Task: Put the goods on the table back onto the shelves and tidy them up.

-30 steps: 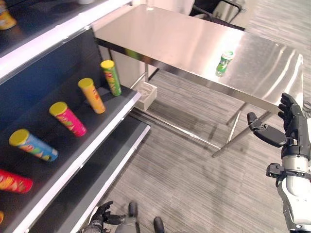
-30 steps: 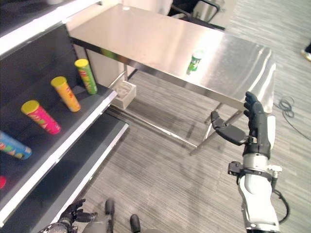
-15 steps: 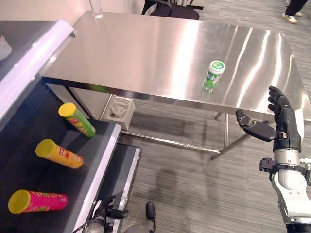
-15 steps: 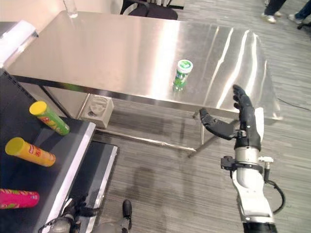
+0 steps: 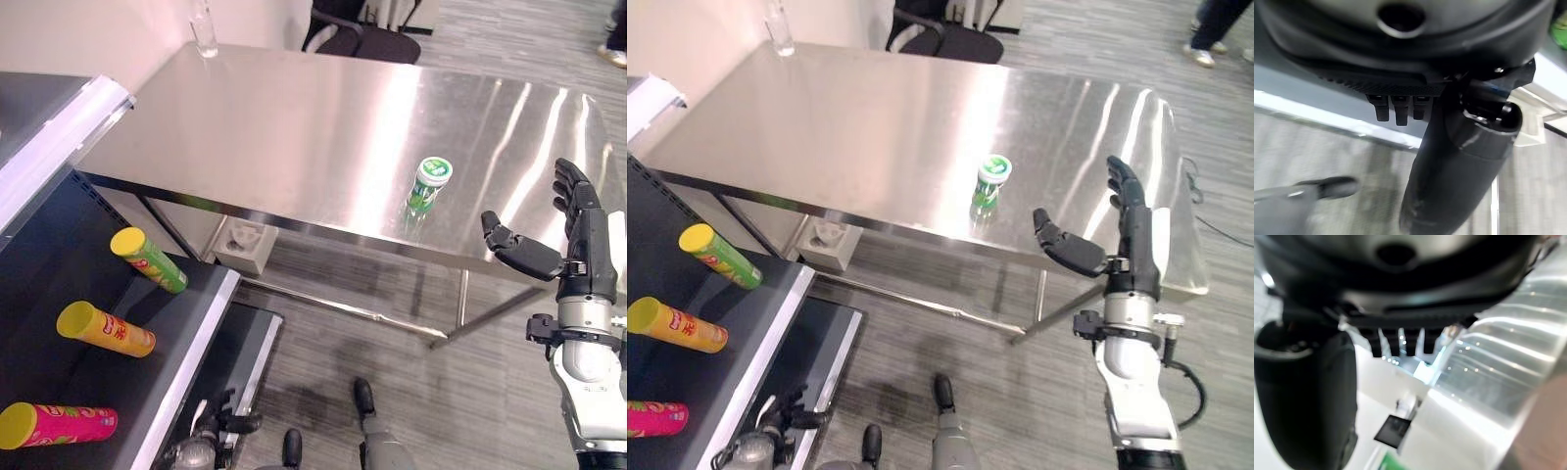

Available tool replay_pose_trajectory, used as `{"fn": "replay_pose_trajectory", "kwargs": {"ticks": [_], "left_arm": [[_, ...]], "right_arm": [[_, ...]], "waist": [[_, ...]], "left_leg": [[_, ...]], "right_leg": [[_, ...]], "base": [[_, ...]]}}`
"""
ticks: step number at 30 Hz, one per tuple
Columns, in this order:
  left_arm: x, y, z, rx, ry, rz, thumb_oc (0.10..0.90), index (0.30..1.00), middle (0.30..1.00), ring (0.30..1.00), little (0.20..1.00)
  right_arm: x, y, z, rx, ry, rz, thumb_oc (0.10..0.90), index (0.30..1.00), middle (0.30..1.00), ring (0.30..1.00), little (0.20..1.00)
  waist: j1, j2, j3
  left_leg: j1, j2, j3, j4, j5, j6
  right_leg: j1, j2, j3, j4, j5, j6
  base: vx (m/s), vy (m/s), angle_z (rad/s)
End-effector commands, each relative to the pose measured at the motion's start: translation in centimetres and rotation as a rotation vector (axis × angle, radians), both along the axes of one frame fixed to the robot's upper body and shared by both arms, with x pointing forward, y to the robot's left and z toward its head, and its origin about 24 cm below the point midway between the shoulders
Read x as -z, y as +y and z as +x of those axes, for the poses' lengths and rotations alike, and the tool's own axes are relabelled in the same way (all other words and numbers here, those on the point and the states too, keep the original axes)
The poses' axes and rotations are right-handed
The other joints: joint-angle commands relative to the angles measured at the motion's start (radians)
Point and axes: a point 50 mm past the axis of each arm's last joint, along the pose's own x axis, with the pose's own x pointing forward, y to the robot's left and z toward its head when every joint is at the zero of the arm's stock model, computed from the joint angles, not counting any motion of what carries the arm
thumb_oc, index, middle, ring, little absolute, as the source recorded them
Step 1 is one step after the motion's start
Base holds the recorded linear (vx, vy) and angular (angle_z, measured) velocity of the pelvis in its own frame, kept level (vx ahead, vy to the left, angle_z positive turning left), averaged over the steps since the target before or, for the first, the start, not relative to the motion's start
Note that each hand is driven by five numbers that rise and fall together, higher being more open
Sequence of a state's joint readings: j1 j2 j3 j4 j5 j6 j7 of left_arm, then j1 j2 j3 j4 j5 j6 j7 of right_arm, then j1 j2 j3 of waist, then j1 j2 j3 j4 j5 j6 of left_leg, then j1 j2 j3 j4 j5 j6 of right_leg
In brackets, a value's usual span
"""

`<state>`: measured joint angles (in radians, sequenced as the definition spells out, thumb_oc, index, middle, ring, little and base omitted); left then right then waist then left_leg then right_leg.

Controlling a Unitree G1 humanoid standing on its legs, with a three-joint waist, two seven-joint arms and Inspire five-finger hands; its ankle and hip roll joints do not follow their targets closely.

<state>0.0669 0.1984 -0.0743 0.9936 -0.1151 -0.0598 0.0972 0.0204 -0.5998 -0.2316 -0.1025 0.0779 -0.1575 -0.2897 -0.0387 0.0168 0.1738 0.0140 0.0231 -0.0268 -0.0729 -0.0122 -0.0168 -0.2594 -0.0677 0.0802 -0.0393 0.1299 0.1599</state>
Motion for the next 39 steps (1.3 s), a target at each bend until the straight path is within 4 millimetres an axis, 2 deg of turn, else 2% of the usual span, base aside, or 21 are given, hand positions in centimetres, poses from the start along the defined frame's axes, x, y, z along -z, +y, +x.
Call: {"fn": "replay_pose_trajectory", "kwargs": {"ticks": [1, 8, 15, 21, 22, 23, 30, 39], "left_arm": [[-1.4, 2.5, 1.7, 0.025, -0.081, 0.083, 0.800, 0.900, 0.900, 0.900, 0.900], [-1.0, 2.5, 0.7, 0.021, -0.045, 0.075, 0.800, 0.900, 0.900, 0.900, 0.900], [-0.7, 2.7, 0.1, 0.002, -0.028, 0.065, 0.800, 0.900, 0.900, 0.900, 0.900], [-0.7, 2.6, 0.0, -0.001, -0.029, 0.060, 0.800, 0.900, 0.900, 0.900, 0.900], [-0.7, 1.9, 0.3, 0.004, -0.040, 0.032, 0.800, 0.900, 0.900, 0.900, 0.900], [-0.4, 1.7, -0.2, 0.017, -0.017, 0.029, 0.800, 0.900, 0.900, 0.900, 0.900], [-0.5, 1.5, 0.1, 0.034, -0.025, 0.038, 0.800, 0.900, 0.900, 0.900, 0.900], [-0.5, 1.7, 0.0, 0.019, -0.022, 0.052, 0.800, 0.900, 0.900, 0.900, 0.900]], "right_arm": [[-5.9, -0.4, -1.0, -0.031, -0.282, -0.062, 0.800, 0.900, 0.900, 0.900, 0.900], [-4.8, -0.2, 0.4, -0.158, -0.158, -0.009, 0.800, 0.900, 0.900, 0.900, 0.900], [-4.1, 0.4, 1.2, -0.260, -0.075, 0.008, 0.800, 0.900, 0.900, 0.900, 0.900], [-4.0, 0.3, 1.2, -0.267, -0.066, 0.015, 0.800, 0.900, 0.900, 0.900, 0.900], [-3.1, -0.1, 1.0, -0.259, -0.010, 0.006, 0.800, 0.900, 0.900, 0.900, 0.900], [-2.7, -0.3, 0.9, -0.248, 0.011, -0.004, 0.800, 0.900, 0.900, 0.900, 0.900], [-1.4, -0.9, 1.0, -0.194, 0.084, -0.045, 0.800, 0.900, 0.900, 0.900, 0.900], [-1.2, -1.1, 1.6, -0.162, 0.123, -0.104, 0.800, 0.900, 0.900, 0.900, 0.900]], "waist": [[0.027, -0.041, -0.084], [0.047, -0.039, -0.103], [0.065, -0.031, -0.103], [0.063, -0.032, -0.099], [0.058, -0.034, -0.093], [0.056, -0.029, -0.104], [0.051, -0.013, -0.120], [0.058, -0.007, -0.105]], "left_leg": [[0.026, 0.024, 0.113, 0.016, -0.054, -0.060], [0.048, 0.075, 0.090, -0.007, -0.028, -0.094], [0.046, 0.100, 0.057, -0.003, -0.014, -0.115], [0.041, 0.100, 0.052, 0.007, -0.014, -0.117], [0.007, 0.101, 0.126, 0.067, -0.026, -0.115], [0.014, 0.099, 0.131, 0.055, -0.021, -0.115], [0.036, 0.090, 0.144, -0.007, 0.006, -0.123], [0.018, 0.088, 0.135, -0.014, 0.014, -0.130]], "right_leg": [[0.131, -0.016, -0.021, 0.023, -0.141, 0.075], [0.198, 0.014, -0.070, 0.033, -0.187, 0.034], [0.225, 0.033, -0.106, 0.055, -0.223, 0.005], [0.230, 0.031, -0.116, 0.057, -0.229, 0.003], [0.255, 0.020, -0.171, 0.065, -0.241, -0.002], [0.266, 0.021, -0.190, 0.054, -0.236, 0.000], [0.277, 0.018, -0.204, 0.032, -0.228, 0.008], [0.266, 0.006, -0.224, 0.022, -0.218, 0.017]], "base": [[0.11, -0.169, 0.19], [0.06, -0.131, 0.13], [0.04, -0.112, 0.22], [0.01, -0.027, 0.22], [0.05, -0.076, 0.09], [0.06, -0.078, 0.52], [0.03, 0.005, 0.38], [-0.01, -0.009, 0.09]]}}
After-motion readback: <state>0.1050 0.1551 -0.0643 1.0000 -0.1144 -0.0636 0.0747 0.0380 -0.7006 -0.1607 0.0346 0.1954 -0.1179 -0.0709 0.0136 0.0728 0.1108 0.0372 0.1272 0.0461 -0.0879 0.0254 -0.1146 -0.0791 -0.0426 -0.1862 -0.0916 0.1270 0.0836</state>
